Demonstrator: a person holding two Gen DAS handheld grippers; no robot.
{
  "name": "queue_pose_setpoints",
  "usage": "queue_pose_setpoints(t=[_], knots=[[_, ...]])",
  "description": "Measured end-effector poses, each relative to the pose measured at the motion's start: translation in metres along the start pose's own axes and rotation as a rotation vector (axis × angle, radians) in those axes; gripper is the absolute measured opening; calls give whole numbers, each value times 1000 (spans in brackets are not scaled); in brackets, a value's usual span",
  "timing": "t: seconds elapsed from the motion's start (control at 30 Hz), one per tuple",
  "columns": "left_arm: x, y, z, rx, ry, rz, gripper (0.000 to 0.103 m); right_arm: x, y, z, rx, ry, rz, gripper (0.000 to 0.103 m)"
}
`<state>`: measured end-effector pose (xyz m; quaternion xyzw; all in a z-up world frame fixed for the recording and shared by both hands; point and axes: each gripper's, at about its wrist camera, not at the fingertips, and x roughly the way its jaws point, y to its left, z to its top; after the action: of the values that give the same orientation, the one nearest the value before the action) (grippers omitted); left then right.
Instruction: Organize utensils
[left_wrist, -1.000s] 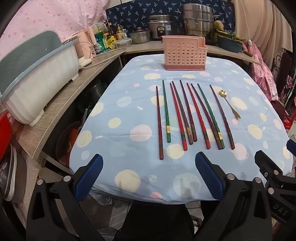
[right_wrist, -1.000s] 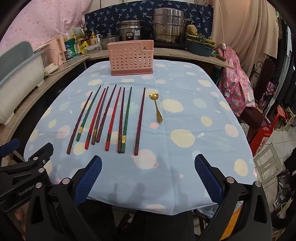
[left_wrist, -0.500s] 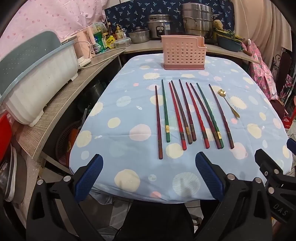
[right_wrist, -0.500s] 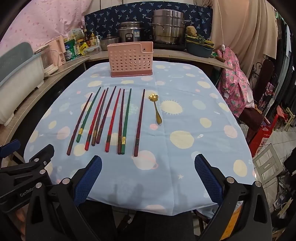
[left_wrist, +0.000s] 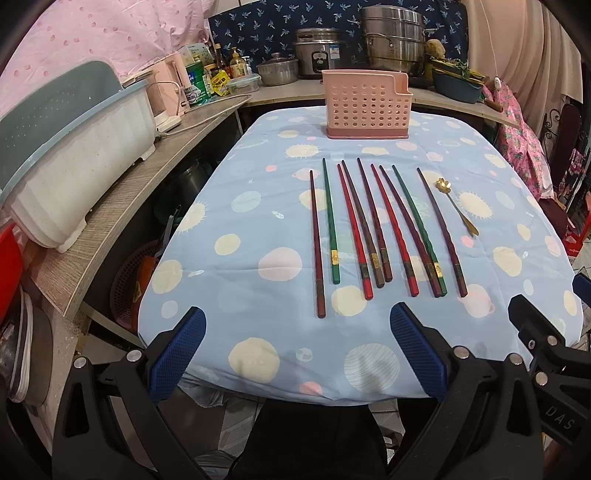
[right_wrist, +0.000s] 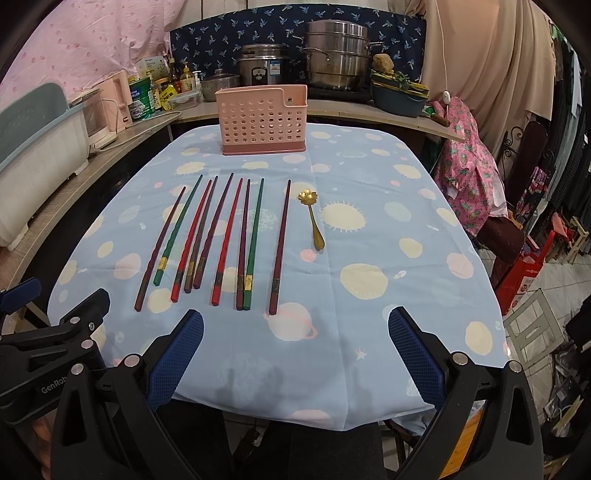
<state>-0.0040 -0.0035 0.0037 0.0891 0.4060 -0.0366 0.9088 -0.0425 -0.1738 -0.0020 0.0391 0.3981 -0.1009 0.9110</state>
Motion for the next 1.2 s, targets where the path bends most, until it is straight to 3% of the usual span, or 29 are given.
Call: queue_pose_setpoints(t=[1.2], knots=[[4, 5, 3, -20, 10, -22, 95, -3, 8, 5, -20, -14, -10, 96]])
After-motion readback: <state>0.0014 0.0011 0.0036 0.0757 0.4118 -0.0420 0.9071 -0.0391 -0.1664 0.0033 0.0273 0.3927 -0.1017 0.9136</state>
